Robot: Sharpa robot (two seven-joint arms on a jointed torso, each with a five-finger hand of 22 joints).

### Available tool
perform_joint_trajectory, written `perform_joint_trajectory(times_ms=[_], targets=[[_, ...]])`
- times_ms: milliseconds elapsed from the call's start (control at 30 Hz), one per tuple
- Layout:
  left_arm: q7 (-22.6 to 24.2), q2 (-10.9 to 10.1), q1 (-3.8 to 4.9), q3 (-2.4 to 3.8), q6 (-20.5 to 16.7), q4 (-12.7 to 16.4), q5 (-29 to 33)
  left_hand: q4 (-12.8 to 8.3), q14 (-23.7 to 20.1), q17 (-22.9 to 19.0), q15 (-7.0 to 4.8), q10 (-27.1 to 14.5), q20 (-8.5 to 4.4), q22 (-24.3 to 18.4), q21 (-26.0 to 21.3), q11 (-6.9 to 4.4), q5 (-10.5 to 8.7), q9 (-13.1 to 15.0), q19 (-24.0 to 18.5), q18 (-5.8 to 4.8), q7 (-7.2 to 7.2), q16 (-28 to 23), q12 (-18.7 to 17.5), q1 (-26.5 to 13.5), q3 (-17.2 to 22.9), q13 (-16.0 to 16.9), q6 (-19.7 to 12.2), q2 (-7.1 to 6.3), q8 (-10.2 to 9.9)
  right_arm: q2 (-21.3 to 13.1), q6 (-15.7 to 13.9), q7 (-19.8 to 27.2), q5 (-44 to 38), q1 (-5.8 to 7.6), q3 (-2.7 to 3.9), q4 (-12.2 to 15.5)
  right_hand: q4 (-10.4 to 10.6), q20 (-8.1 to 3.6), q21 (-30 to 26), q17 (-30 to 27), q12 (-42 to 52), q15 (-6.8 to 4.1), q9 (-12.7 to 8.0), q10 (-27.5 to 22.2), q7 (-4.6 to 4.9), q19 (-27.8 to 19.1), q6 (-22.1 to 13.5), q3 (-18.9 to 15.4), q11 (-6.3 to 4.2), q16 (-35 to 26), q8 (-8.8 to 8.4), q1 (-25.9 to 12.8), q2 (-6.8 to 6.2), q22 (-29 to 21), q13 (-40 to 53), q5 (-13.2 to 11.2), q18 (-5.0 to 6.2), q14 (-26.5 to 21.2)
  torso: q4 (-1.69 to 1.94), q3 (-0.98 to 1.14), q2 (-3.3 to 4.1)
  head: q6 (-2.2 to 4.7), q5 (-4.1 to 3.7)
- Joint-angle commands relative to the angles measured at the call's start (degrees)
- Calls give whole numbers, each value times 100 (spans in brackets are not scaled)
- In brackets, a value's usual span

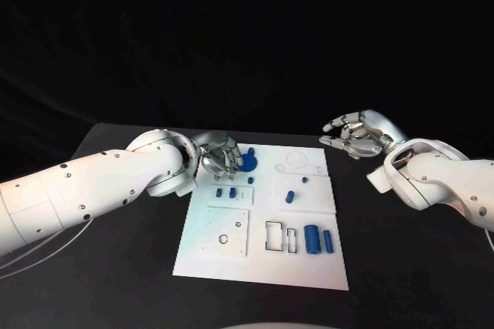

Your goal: Assemble the parts on the task board

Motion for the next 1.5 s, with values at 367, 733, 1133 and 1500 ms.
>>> perform_joint_trajectory(times_ms=[367,733,1133,1500], targets=[[1509,368,-190,-181,-483,-367,-1565,-140,560,178,49,52,18,143,260,55,-27,-527,281,79,22,546,-761,-6,-297,-727,279,-118,-543,12,-20,131,80,-11,0,-16,97,-1,-355,-268,-376,-20,-1,-180,-6,-151,-67,-33,-6,-214,61,118,5,-269,-391,39,142,-85,-9,7,6,53,-64],[1029,537,-230,-217,-373,-515,-2376,-165,1111,826,20,44,7,1198,1136,32,-7,-663,819,-88,-81,1152,-914,24,-505,-948,470,-101,-630,23,-20,137,86,-35,-1,-28,110,-2,-395,-301,-414,-21,-1,-195,-6,-160,-68,-39,-7,-245,67,125,8,-297,-432,45,146,-94,-2,13,-2,40,-67],[668,689,-233,-211,-419,-635,-2676,-198,1298,992,15,19,27,1565,1446,34,13,-725,965,-141,-138,1332,-987,141,-459,-1066,599,-22,-654,30,-19,132,87,-41,-1,-27,117,-2,-409,-306,-419,-21,0,-191,-7,-161,-65,-43,-7,-254,72,128,8,-305,-438,52,147,-94,-11,12,-4,35,-58],[545,827,-232,-206,-133,-752,-2815,-213,1416,1081,-7,267,21,1858,1684,2,5,-780,1067,-181,-165,1439,-925,170,-324,-1125,774,-10,-664,45,-8,127,87,-42,-1,-30,117,-2,-409,-306,-419,-21,0,-191,-7,-161,-65,-43,-7,-254,72,128,8,-305,-438,52,147,-94,-9,13,-1,23,-64]])
